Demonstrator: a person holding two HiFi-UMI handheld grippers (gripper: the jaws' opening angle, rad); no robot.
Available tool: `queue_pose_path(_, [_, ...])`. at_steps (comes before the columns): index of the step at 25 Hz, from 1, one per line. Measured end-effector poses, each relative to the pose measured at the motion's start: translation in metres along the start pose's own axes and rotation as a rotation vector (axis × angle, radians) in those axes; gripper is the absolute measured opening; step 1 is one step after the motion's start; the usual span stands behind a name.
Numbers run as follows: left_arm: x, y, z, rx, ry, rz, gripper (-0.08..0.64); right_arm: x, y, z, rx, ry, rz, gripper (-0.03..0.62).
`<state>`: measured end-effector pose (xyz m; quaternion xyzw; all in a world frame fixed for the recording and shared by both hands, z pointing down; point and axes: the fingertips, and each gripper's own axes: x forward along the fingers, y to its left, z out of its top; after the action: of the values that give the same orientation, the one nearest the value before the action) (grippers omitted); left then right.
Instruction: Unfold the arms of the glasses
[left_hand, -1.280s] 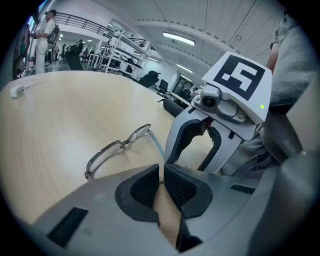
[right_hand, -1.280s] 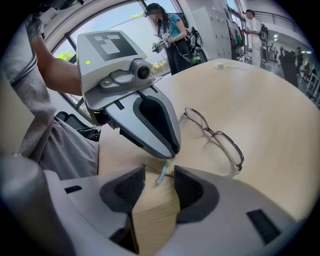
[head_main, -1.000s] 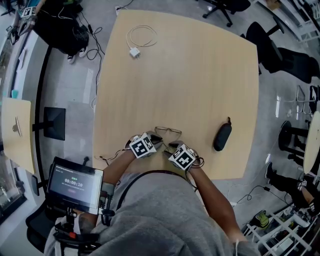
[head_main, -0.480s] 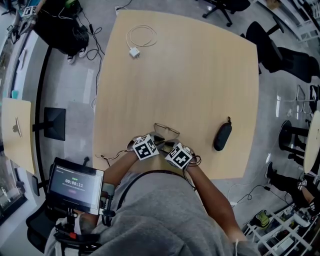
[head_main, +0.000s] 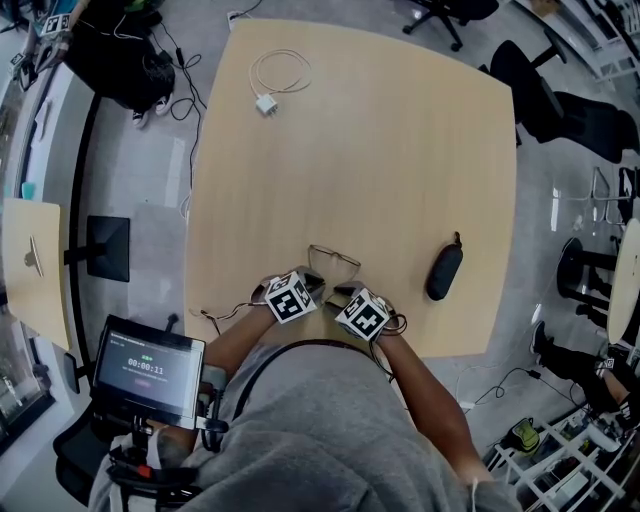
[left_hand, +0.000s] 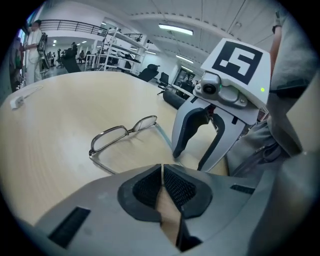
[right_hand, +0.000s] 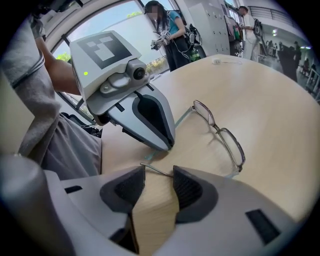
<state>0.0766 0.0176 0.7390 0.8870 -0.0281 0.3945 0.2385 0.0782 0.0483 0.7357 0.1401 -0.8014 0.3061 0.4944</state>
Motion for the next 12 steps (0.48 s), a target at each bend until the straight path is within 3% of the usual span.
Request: queue_pose_path(12, [0.001, -0.001, -0.005, 0.03, 0.018, -0.001, 0.008, -0.022, -0.02, -0.026, 0.076, 0.007, -0.04, 0.176])
